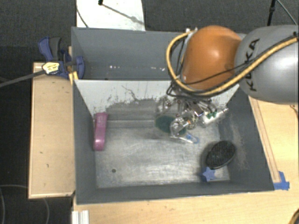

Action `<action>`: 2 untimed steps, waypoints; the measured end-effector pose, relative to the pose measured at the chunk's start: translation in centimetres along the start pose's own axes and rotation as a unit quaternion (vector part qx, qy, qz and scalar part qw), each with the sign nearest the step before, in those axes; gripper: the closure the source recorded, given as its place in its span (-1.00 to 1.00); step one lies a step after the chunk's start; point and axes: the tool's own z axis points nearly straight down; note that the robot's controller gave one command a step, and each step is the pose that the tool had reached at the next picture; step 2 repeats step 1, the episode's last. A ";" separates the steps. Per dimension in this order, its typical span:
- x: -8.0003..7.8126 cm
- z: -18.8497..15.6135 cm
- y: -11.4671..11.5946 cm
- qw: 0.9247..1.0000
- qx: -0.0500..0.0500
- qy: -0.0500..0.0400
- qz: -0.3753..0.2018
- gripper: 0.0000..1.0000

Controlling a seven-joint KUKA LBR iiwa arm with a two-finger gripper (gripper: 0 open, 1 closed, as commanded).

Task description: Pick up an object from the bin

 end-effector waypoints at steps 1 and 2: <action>7.5 -11.2 -4.1 0.993 0.001 0.001 -0.119 1.00; 7.5 -11.2 -4.1 0.993 0.001 0.001 -0.119 1.00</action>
Offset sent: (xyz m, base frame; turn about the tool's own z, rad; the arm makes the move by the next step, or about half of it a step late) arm -0.0485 -0.0697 0.1073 -0.2443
